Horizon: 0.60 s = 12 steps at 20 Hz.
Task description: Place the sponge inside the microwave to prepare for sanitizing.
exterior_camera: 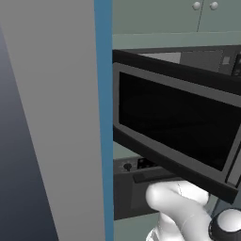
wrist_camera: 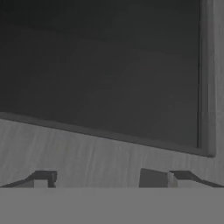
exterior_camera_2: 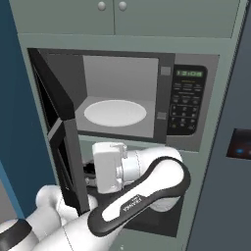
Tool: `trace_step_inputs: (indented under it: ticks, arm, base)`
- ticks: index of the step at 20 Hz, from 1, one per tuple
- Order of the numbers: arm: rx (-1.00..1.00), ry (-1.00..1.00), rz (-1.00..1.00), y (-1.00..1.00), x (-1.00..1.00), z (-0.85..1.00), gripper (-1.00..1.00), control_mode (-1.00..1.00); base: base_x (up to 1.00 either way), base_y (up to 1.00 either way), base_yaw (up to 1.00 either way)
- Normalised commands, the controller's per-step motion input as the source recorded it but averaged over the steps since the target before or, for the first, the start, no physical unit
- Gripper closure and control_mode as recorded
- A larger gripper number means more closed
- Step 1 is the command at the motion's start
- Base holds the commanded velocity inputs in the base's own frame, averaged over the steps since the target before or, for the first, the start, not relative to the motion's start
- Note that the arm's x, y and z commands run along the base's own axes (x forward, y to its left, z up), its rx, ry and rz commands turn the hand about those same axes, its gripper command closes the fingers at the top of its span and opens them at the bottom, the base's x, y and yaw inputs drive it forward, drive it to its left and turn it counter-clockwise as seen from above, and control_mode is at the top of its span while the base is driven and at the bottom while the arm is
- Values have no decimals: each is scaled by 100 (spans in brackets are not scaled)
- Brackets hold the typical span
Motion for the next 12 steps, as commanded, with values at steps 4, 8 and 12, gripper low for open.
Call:
trace_step_inputs:
  ticks: [4,8,12]
  arm:
    - [0,0,-7,60,-100,0,-100,-100]
    - [-5,0,-22,97,-100,-4,-100,-100]
    - [-6,0,-35,100,-94,-3,-100,-100]
  base:
    - [0,0,0]
    - [0,0,0]
    - [0,0,0]
